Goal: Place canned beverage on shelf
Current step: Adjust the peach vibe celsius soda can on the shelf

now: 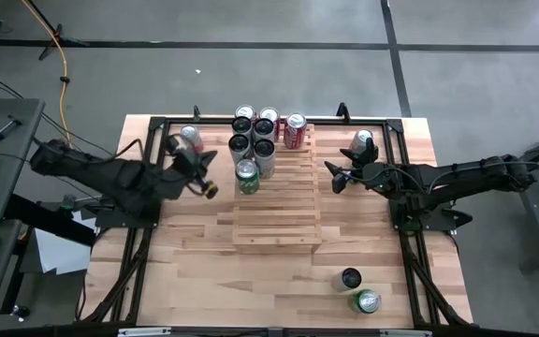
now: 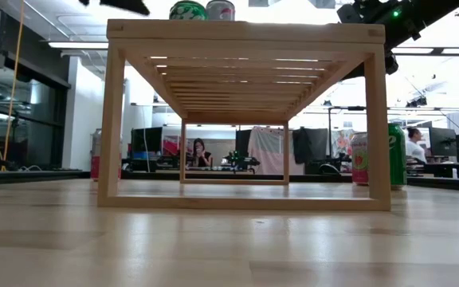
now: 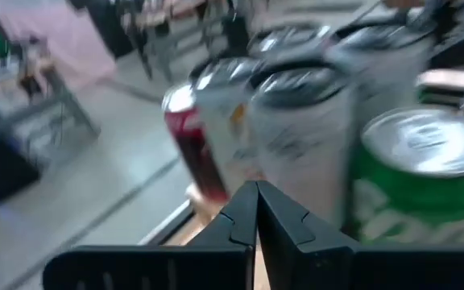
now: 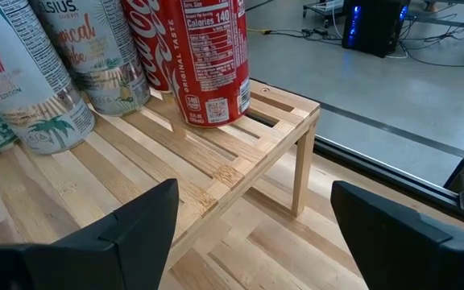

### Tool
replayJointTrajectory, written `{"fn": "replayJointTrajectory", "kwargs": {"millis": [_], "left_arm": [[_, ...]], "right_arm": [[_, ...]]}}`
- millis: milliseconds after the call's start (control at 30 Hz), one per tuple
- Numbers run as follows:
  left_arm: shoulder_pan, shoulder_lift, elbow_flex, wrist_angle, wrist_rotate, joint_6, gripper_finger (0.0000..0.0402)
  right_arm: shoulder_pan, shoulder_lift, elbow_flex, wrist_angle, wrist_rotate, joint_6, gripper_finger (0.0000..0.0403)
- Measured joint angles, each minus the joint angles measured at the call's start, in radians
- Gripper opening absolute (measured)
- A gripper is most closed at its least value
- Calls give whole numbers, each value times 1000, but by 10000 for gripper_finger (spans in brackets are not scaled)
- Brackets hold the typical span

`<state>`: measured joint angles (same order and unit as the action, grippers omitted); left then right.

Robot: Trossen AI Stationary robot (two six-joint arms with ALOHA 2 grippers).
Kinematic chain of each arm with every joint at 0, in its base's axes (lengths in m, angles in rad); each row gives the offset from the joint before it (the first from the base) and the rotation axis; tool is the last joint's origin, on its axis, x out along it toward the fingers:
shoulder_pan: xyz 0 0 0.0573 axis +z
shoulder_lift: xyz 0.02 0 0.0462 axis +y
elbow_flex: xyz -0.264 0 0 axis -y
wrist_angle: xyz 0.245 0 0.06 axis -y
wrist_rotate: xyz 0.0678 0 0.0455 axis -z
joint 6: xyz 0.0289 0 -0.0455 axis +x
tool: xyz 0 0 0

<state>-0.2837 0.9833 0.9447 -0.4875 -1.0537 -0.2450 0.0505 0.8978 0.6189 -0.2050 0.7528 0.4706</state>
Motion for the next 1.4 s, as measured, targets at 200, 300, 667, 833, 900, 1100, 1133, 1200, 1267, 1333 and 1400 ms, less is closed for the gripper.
{"fn": "replayJointTrajectory", "kwargs": {"millis": [200,300,667,833,900,1100,1133,1200,1267,1333,1400], "left_arm": [[151,5,0,-46,146,-53,0],[197,8,0,-12,257,-15,0],[279,12,-1,52,449,64,0],[306,12,-1,56,513,64,0],[311,12,-1,65,538,65,0],[312,12,-1,75,550,72,0],[311,12,-1,75,551,72,0],[312,12,-1,76,562,72,0],[311,18,-1,86,576,72,0],[311,25,-1,90,586,67,0],[311,40,-1,97,593,67,0]], "right_arm": [[0,0,0,1,7,-1,311],[0,0,0,2,7,-2,311],[0,0,0,1,7,-4,311],[0,0,0,1,7,-3,311],[0,0,0,1,7,0,311],[0,0,0,1,7,-4,311],[0,0,0,1,7,-4,311],[0,0,0,1,7,-4,311],[0,0,0,1,7,-4,311],[0,0,0,1,7,-4,311],[0,0,0,1,7,-4,311]]}}
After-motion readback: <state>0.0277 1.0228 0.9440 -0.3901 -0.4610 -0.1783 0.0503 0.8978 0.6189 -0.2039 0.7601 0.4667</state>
